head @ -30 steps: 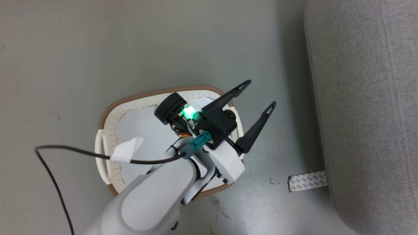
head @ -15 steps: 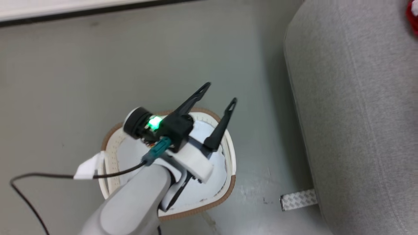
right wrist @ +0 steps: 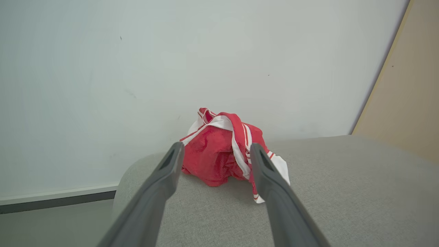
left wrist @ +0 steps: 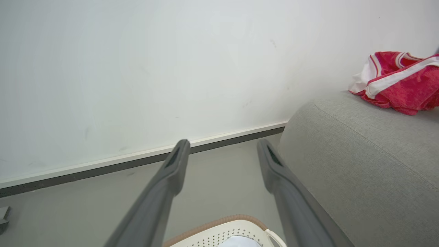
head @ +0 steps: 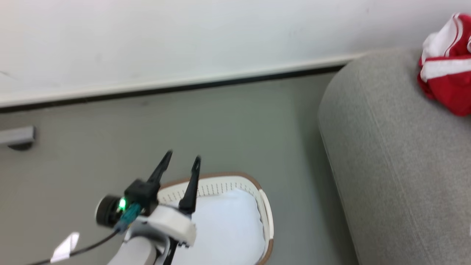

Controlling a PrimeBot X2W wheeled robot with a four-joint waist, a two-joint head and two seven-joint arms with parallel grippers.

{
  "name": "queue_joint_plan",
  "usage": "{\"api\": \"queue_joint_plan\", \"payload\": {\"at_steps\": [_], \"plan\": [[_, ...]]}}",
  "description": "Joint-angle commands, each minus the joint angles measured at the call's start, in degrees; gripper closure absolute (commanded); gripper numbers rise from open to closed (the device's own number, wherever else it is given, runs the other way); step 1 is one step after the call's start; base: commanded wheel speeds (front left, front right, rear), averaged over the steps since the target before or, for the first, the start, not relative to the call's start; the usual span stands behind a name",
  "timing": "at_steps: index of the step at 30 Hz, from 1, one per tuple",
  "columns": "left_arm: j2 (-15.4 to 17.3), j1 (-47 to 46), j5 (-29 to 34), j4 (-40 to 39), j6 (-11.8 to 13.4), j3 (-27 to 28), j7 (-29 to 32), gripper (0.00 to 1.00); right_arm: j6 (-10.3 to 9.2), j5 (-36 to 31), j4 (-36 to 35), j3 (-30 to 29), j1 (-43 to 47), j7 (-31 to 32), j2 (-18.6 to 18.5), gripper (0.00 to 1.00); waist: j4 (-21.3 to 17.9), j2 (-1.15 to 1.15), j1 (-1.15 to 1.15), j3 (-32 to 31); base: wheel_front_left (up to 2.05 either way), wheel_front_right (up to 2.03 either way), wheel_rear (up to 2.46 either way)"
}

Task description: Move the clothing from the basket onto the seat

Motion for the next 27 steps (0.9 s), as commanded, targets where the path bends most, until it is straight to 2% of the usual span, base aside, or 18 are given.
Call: {"api": "queue_joint_plan", "payload": {"at_steps": [1,9,15,20,27], "plan": [[0.5,2.8,-0.3,0.6,0.5,0.9,-0.4,0.00,-0.01,-1.7,-2.0,0.6,3.1,0.0,0.7,0.00,2.0,0.00,0.01,-5.3,0.00,0.00,0.00],[0.0,15.4,0.9,-1.1,1.4,7.8,-0.4,0.00,-0.01,-5.3,-9.4,5.7,15.0,0.0,4.0,0.00,4.8,0.00,0.01,-13.1,0.00,0.00,0.00],[-0.8,21.9,2.9,-1.4,0.1,13.0,-0.4,0.00,-0.01,-4.3,-12.5,9.1,21.2,0.0,5.0,0.00,7.3,0.00,0.01,-15.1,0.00,0.00,0.00],[-2.6,25.7,5.0,-2.0,-1.6,16.9,-0.4,0.00,-0.01,0.8,-10.5,10.9,24.9,0.0,5.0,0.00,9.0,0.00,0.01,-16.7,0.00,0.00,0.00],[-5.3,27.5,8.5,-1.5,-4.4,20.0,-0.4,0.00,-0.01,3.1,-7.0,13.5,26.6,0.0,5.0,0.00,9.7,0.00,0.01,-17.6,0.00,0.00,0.00]]}}
